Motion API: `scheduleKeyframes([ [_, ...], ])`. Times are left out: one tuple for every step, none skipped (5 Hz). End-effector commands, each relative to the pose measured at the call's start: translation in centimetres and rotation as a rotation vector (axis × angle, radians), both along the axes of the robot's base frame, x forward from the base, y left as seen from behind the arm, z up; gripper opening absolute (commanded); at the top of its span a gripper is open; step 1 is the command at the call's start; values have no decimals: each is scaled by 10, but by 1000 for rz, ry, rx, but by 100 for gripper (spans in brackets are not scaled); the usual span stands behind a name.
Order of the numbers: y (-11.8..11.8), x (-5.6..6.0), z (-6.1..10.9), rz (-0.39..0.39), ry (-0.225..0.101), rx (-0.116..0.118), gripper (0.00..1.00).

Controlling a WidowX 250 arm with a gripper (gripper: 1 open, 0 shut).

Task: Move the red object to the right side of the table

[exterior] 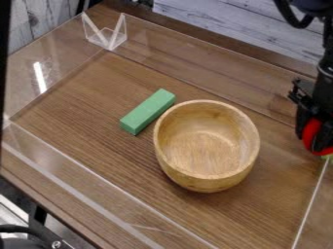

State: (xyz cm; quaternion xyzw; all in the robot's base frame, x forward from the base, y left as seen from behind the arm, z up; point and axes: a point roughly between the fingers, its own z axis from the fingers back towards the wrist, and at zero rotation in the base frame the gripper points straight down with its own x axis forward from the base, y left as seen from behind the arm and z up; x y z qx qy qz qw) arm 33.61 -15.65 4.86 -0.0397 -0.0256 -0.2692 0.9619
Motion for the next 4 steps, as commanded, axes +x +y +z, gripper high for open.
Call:
scheduleKeyframes([
  [0,13,25,-14,-77,-37,0],
  [2,22,19,-17,-70,-37,0],
  [4,21,22,18,-58,-34,100],
  [6,21,26,52,-48,-32,100],
])
